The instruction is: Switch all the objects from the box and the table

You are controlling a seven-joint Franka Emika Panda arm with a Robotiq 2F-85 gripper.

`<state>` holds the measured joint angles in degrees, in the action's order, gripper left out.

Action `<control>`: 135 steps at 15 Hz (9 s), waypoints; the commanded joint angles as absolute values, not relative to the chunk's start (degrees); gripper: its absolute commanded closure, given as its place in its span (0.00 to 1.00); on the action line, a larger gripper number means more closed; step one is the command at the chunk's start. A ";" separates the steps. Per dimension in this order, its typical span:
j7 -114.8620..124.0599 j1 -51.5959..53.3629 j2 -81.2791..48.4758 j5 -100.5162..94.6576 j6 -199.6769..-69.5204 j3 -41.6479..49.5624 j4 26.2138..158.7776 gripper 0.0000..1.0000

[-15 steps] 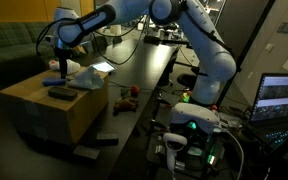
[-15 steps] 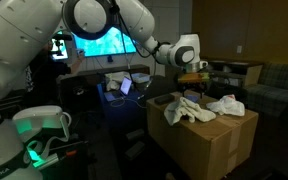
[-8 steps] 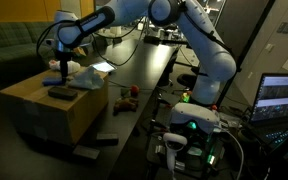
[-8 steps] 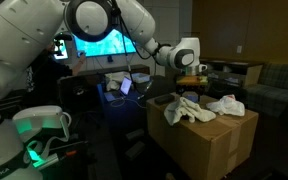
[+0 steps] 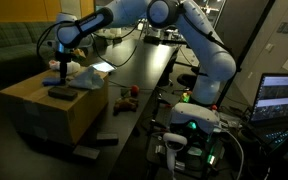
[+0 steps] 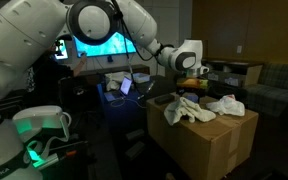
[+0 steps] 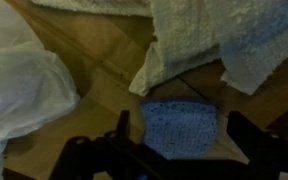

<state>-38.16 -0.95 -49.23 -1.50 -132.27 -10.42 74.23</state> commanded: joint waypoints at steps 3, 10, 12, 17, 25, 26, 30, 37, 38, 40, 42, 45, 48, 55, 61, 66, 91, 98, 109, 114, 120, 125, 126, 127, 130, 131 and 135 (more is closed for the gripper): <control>-38.76 -1.46 -51.57 0.02 -132.45 -11.62 70.83 0.00; -37.46 -0.76 -52.48 -0.67 -136.90 -11.30 71.58 0.04; -37.29 -0.69 -52.59 -0.85 -137.57 -11.21 71.58 0.23; -36.64 -0.42 -51.96 -1.60 -138.20 -10.64 72.01 0.60; -36.83 -0.44 -48.04 -2.50 -138.03 -10.17 74.88 0.78; -36.62 -0.38 -47.50 -2.77 -138.10 -9.99 75.37 0.79; -36.01 -0.54 -43.42 -3.48 -137.68 -9.11 79.01 0.83; -31.90 -0.64 -31.77 -5.40 -140.08 -6.73 93.59 0.86; -31.15 -0.72 -29.68 -5.52 -140.90 -6.53 96.72 0.86; -29.91 -1.08 -25.46 -5.15 -141.71 -6.49 102.52 0.88; -28.41 -1.28 -21.26 -4.78 -142.06 -6.37 108.28 0.89; -25.16 -1.12 -14.78 -4.59 -143.38 -5.82 117.27 0.87; -21.44 -0.56 -8.24 -4.48 -147.39 -5.32 126.25 0.87; -15.42 0.41 4.72 -6.53 -149.80 -4.42 143.48 0.88; -11.77 0.46 4.86 -8.56 -153.25 -4.24 152.03 0.88; -2.18 0.73 -6.84 -15.27 -164.65 -4.07 152.30 0.88; 4.46 12.55 -45.88 -10.10 -179.33 8.10 132.64 0.47; 3.67 11.72 -43.13 -9.44 -183.96 8.62 136.24 0.00; -1.41 -1.24 -37.42 -10.45 -186.53 -11.76 144.69 0.00; -0.68 -0.84 -38.49 -9.73 -188.43 -14.79 145.15 0.00; 0.31 4.38 -40.25 -8.04 -191.40 -12.35 144.13 0.00; -0.40 3.63 -41.85 -8.28 -186.21 -15.57 143.25 0.00; -0.31 4.55 -42.16 -7.95 -186.09 -15.41 143.25 0.00; -0.31 5.25 -42.72 -7.80 -185.92 -15.48 142.92 0.00; 0.08 7.95 -42.90 -7.25 -187.25 -14.40 142.58 0.00; -0.01 8.86 -43.26 -7.24 -187.50 -13.89 141.99 0.00; -0.19 13.23 -43.25 -6.89 -189.00 -10.73 140.72 0.00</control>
<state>0.71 9.35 -42.86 -8.69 -187.05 -13.31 142.03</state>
